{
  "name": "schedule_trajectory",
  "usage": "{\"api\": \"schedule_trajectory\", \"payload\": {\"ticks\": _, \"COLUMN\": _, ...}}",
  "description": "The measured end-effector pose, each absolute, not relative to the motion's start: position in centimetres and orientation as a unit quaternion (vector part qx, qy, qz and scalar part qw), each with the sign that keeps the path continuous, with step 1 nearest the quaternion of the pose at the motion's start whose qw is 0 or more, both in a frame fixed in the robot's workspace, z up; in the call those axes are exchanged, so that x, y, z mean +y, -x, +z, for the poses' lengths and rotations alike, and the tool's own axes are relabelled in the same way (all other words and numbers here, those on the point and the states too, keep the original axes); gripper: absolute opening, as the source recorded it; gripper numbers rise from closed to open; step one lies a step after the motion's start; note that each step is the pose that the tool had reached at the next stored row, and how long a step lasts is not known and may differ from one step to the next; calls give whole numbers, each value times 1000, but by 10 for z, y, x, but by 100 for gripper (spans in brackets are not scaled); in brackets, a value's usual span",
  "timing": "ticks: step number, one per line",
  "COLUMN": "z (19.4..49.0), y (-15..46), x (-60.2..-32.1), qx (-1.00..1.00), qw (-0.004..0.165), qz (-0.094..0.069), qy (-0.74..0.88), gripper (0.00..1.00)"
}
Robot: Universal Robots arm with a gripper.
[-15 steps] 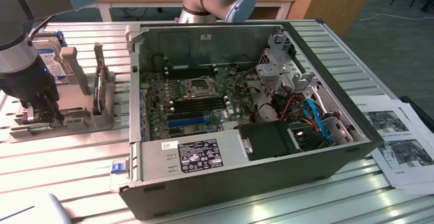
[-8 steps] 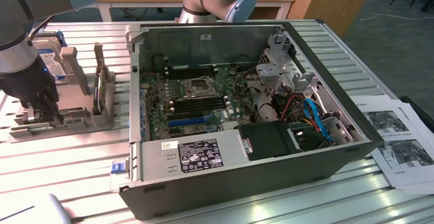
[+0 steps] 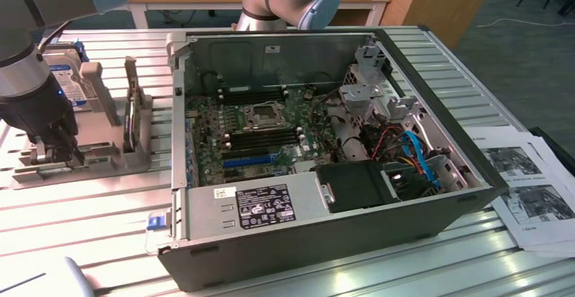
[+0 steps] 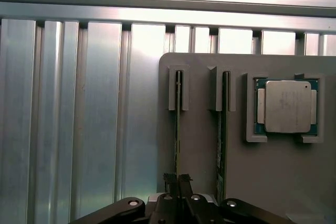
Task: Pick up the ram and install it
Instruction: 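Pick up the ram and move it above insertion slot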
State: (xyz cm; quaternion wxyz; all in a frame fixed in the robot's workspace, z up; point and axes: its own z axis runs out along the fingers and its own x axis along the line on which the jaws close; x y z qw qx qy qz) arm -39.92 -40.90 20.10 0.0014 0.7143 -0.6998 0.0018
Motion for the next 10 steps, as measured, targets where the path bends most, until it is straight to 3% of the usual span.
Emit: {"api": "schedule_trajectory", "payload": {"ticks": 10, "z": 204, "y": 399, "x": -409, "qx": -700, "qw": 1, "qz": 2, "qy": -714, "gripper": 11}}
